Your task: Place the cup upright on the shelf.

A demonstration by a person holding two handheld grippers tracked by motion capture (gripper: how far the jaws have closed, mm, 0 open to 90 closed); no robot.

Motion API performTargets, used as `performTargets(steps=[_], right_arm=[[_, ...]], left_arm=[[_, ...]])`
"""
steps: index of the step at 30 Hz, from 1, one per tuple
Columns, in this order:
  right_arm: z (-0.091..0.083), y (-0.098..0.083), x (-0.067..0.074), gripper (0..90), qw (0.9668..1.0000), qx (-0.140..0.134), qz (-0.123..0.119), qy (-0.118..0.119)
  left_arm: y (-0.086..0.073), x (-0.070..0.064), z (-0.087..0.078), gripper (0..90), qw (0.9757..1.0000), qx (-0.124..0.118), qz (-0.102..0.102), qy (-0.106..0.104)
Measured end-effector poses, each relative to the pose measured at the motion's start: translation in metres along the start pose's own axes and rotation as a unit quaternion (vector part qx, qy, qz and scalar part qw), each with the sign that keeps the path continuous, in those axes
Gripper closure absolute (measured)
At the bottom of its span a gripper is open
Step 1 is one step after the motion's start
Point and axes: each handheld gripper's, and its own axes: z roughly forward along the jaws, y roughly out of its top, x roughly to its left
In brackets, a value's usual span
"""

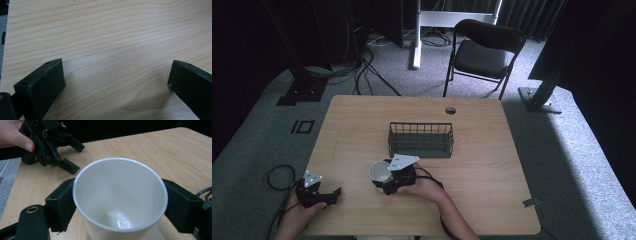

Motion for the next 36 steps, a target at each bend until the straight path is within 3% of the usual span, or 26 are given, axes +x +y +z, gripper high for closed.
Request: performTargets(steps=[18,31,36], right_arm=[[-0.012,0.033,-0.003,19.7,0.9997,-0.022,-0.005,0.010],[-0.034,0.068,-0.016,19.8,0.9976,-0.067,-0.001,-0.018],[-0.045,0.083,-0.022,19.8,0.9956,-0.084,-0.004,-0.040]], left_arm=[[0.000,0.000,0.000,1.3,1.0000,0.000,0.001,0.000],[0.000,0.000,0.000,1.2,1.0000,0.000,0.001,0.000],[0.000,0.000,0.000,1.2,1.0000,0.001,0.000,0.000]])
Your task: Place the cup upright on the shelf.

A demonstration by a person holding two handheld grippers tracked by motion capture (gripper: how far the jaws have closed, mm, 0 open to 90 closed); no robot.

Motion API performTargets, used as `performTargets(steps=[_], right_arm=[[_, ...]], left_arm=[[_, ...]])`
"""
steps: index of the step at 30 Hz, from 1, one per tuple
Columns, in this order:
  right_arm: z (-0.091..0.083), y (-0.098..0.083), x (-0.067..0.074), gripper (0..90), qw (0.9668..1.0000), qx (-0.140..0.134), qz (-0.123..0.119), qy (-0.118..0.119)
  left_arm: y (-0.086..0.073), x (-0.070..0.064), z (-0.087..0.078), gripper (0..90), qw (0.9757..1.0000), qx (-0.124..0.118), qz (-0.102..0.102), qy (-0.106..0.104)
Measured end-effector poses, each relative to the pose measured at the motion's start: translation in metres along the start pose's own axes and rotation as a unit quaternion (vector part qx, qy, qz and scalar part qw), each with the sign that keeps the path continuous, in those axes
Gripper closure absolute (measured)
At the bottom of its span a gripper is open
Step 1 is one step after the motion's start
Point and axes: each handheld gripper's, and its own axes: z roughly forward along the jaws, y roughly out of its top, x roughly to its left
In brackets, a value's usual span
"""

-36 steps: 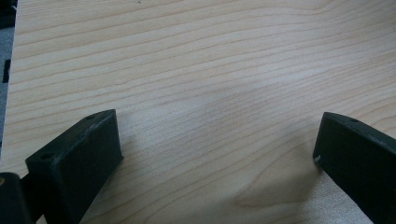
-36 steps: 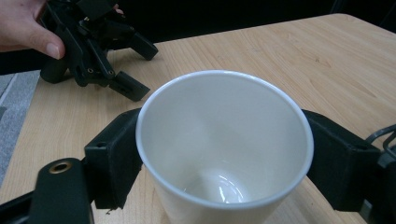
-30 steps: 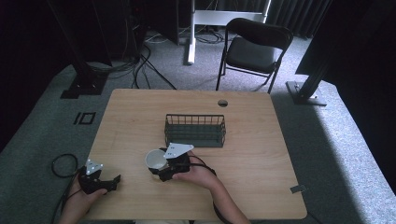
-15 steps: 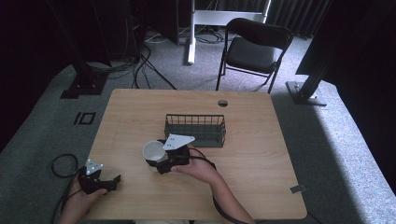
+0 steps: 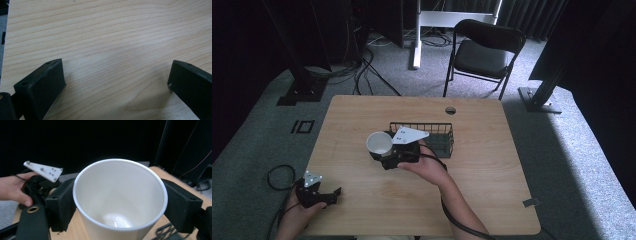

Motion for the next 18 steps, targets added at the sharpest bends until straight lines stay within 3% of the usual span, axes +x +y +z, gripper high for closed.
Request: performTargets(steps=[8,11,13,15,16,17,18], right_arm=[[-0.013,0.018,-0.011,19.8,0.9994,-0.021,0.002,-0.029],[-0.022,0.024,-0.021,19.8,0.9973,-0.033,0.011,-0.064],[-0.023,0.025,-0.023,19.8,0.9969,-0.032,0.012,-0.071],[-0.029,0.026,-0.033,19.9,0.9944,-0.029,0.020,-0.100],[-0.029,0.026,-0.033,19.9,0.9944,-0.029,0.020,-0.100],[-0.032,0.025,-0.039,19.9,0.9921,-0.028,0.026,-0.120],[-0.032,0.025,-0.039,19.9,0.9921,-0.028,0.026,-0.120]], left_arm=[[0.000,0.000,0.000,1.2,1.0000,0.000,-0.001,0.000],[0.000,0.000,0.000,1.3,1.0000,0.000,-0.001,0.000],[0.000,0.000,0.000,1.3,1.0000,0.000,-0.001,0.000],[0.000,0.000,0.000,1.3,1.0000,0.000,0.000,0.000],[0.000,0.000,0.000,1.3,1.0000,0.000,0.000,0.000],[0.000,0.000,0.000,1.3,1.0000,0.000,-0.001,0.000],[0.000,0.000,0.000,1.3,1.0000,0.000,0.000,0.000]])
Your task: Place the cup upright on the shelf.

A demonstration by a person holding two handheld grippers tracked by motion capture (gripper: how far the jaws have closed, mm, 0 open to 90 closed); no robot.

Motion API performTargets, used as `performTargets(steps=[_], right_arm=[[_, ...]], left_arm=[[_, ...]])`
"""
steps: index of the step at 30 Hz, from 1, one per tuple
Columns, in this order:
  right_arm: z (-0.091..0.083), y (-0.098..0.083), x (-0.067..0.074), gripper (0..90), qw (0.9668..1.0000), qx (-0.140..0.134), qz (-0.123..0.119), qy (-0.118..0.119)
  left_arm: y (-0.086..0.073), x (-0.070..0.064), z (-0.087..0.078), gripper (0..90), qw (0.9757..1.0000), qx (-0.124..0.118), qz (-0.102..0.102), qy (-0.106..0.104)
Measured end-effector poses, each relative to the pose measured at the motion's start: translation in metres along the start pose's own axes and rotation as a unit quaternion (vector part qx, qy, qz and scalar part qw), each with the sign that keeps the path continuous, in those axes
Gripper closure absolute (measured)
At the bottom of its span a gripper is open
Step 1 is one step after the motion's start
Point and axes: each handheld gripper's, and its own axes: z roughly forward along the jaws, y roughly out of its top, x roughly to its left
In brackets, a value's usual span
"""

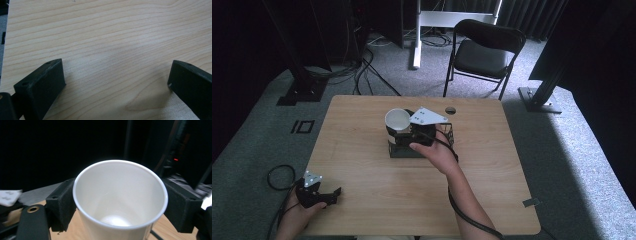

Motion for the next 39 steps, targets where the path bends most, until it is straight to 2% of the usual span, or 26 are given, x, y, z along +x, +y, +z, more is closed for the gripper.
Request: performTargets(steps=[1,2,3,4,5,6,7,8,9,10,11,12,13,14,15,17,20,24,25,29,31,36,39], right_arm=[[-0.001,-0.001,-0.006,19.9,0.9998,0.004,0.005,-0.018],[-0.001,-0.001,-0.006,19.9,0.9998,0.004,0.005,-0.018],[-0.003,-0.003,-0.012,19.9,0.9992,0.010,0.010,-0.037],[-0.003,-0.003,-0.012,19.9,0.9992,0.010,0.010,-0.037],[-0.004,-0.005,-0.019,19.9,0.9976,0.014,0.019,-0.065],[-0.004,-0.005,-0.019,19.9,0.9976,0.014,0.019,-0.065],[-0.005,-0.008,-0.025,19.9,0.9954,0.016,0.028,-0.090],[-0.005,-0.008,-0.025,19.9,0.9954,0.016,0.028,-0.090],[-0.006,-0.012,-0.032,19.9,0.9931,0.025,0.033,-0.110],[-0.006,-0.012,-0.032,19.9,0.9931,0.025,0.033,-0.110],[-0.006,-0.017,-0.037,19.9,0.9905,0.033,0.042,-0.127],[-0.006,-0.017,-0.037,19.9,0.9905,0.033,0.042,-0.127],[-0.007,-0.022,-0.042,20.0,0.9879,0.038,0.052,-0.141],[-0.007,-0.022,-0.042,20.0,0.9879,0.038,0.052,-0.141],[-0.007,-0.027,-0.046,19.9,0.9848,0.045,0.057,-0.158],[-0.007,-0.030,-0.048,19.9,0.9837,0.048,0.058,-0.163],[-0.008,-0.038,-0.054,20.0,0.9777,0.059,0.070,-0.189],[-0.008,-0.049,-0.060,19.9,0.9731,0.073,0.077,-0.205],[-0.008,-0.055,-0.062,19.9,0.9718,0.075,0.085,-0.207],[-0.007,-0.063,-0.064,19.9,0.9698,0.082,0.088,-0.212],[-0.008,-0.070,-0.065,19.9,0.9674,0.087,0.094,-0.218],[-0.010,-0.076,-0.067,19.9,0.9662,0.086,0.100,-0.221],[-0.012,-0.082,-0.068,19.9,0.9637,0.092,0.103,-0.229]], left_arm=[[0.000,0.000,0.000,1.3,1.0000,0.000,0.000,0.000],[0.000,0.000,0.000,1.3,1.0000,0.000,0.000,0.000],[0.000,0.000,0.000,1.3,1.0000,0.000,0.000,0.000],[0.000,0.000,0.000,1.3,1.0000,0.000,0.000,0.000],[0.000,0.000,0.000,1.2,1.0000,0.000,0.000,0.000],[0.000,0.000,0.000,1.2,1.0000,0.000,0.000,0.000],[0.000,0.000,0.000,1.2,1.0000,0.000,0.000,0.000],[0.000,0.000,0.000,1.2,1.0000,0.000,0.000,0.000],[0.000,0.000,0.000,1.3,1.0000,0.000,0.000,0.000],[0.000,0.000,0.000,1.2,1.0000,0.000,0.000,0.000],[0.000,0.000,0.000,1.3,1.0000,-0.001,0.000,0.000],[0.000,0.000,0.000,1.2,1.0000,-0.001,0.000,0.000],[0.000,0.000,0.000,1.2,1.0000,-0.001,0.000,0.000],[0.000,0.000,0.000,1.3,1.0000,-0.001,0.000,0.000],[0.000,0.000,0.000,1.2,1.0000,-0.001,0.000,0.001],[0.000,0.000,0.000,1.3,1.0000,-0.001,0.000,0.001],[0.000,0.000,0.000,1.2,1.0000,0.000,0.001,0.000],[0.000,0.000,0.000,1.3,1.0000,0.000,0.000,0.000],[0.000,0.000,0.000,1.2,1.0000,0.000,0.000,0.000],[0.000,0.000,0.000,1.2,1.0000,0.000,0.000,0.000],[0.000,0.000,0.000,1.2,1.0000,0.000,0.000,0.000],[0.000,0.000,0.000,1.3,1.0000,0.000,0.000,0.000],[0.000,0.000,0.000,1.3,1.0000,0.000,0.000,0.000]])
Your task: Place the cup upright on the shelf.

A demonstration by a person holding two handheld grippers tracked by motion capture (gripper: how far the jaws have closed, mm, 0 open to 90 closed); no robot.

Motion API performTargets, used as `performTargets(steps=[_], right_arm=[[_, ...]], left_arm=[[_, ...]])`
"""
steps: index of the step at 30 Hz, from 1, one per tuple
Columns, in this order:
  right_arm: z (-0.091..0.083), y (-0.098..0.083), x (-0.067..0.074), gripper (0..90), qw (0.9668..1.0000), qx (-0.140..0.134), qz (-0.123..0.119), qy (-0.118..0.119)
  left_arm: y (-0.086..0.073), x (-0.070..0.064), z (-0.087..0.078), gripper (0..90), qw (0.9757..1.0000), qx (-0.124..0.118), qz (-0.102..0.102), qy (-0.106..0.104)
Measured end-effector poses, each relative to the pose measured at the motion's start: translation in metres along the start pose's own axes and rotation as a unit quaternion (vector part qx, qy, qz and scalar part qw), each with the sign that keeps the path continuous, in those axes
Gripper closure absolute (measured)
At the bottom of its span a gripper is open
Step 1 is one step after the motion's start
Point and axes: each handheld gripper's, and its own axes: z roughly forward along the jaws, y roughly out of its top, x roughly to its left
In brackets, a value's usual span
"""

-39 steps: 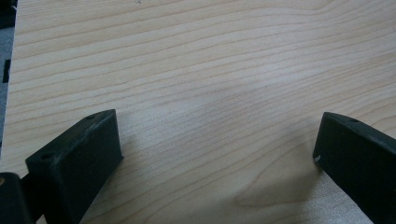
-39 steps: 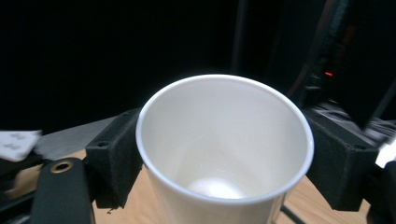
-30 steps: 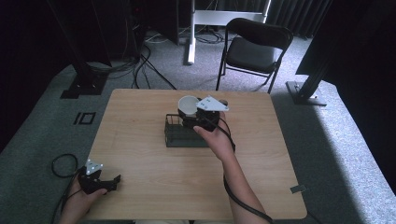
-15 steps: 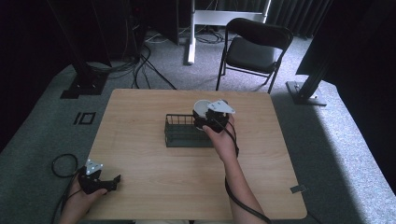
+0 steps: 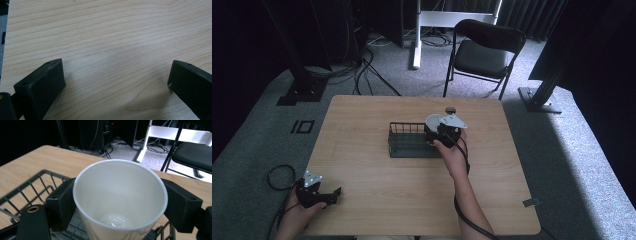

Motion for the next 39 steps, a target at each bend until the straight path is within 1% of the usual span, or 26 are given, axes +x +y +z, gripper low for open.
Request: performTargets(steps=[7,9,15,19,22,23,24,25,26,27,28,29,30,33,34,39], right_arm=[[0.002,-0.010,-0.002,19.8,0.9999,0.012,0.001,-0.001],[0.003,-0.012,-0.002,19.8,1.0000,0.010,0.001,-0.001],[0.003,-0.016,-0.002,19.8,0.9999,-0.002,-0.004,-0.011],[0.003,-0.016,-0.002,19.7,0.9999,-0.003,-0.004,-0.012],[0.004,-0.016,-0.003,19.2,0.9999,-0.004,-0.009,-0.008],[0.004,-0.016,-0.003,17.2,0.9999,-0.001,-0.009,-0.005],[0.003,-0.015,-0.003,11.5,1.0000,-0.005,-0.006,0.003],[0.003,-0.015,-0.003,11.5,1.0000,-0.005,-0.006,0.003],[0.001,-0.013,-0.003,11.6,0.9999,-0.015,0.001,0.002],[0.001,-0.013,-0.003,11.6,0.9999,-0.015,0.001,0.002],[-0.002,-0.009,-0.003,11.5,0.9996,-0.024,0.011,0.002],[-0.002,-0.009,-0.003,11.5,0.9996,-0.024,0.011,0.002],[-0.006,-0.005,-0.004,11.5,0.9995,-0.029,0.013,0.006],[-0.009,-0.003,-0.005,11.5,0.9995,-0.030,0.010,0.009],[-0.012,-0.001,-0.005,11.5,0.9994,-0.030,0.005,0.017],[-0.017,0.000,-0.007,11.5,0.9994,-0.028,0.000,0.018]], left_arm=[[0.000,0.000,0.000,1.3,1.0000,0.000,0.000,0.000],[0.000,0.000,0.000,1.2,1.0000,0.000,0.000,0.000],[0.000,0.000,0.000,1.3,1.0000,0.000,0.000,0.000],[0.000,0.000,0.000,1.3,1.0000,0.000,0.000,0.000],[0.000,0.000,0.000,1.2,1.0000,0.000,0.000,0.000],[0.000,0.000,0.000,1.2,1.0000,0.000,0.000,0.000],[0.000,0.000,0.000,1.2,1.0000,0.000,0.000,0.000],[0.000,0.000,0.000,1.2,1.0000,0.000,0.000,0.000],[0.000,0.000,0.000,1.2,1.0000,0.000,0.000,0.000],[0.000,0.000,0.000,1.2,1.0000,0.000,0.000,0.000],[0.000,0.000,0.000,1.2,1.0000,0.000,0.000,0.000],[0.000,0.000,0.000,1.3,1.0000,0.000,0.000,0.000],[0.000,0.000,0.000,1.3,1.0000,0.000,0.000,0.000],[0.000,0.000,0.000,1.2,1.0000,0.000,0.000,0.000],[0.000,0.000,0.000,1.3,1.0000,0.000,0.000,0.000],[0.000,0.000,0.000,1.2,1.0000,0.000,0.000,0.000]])
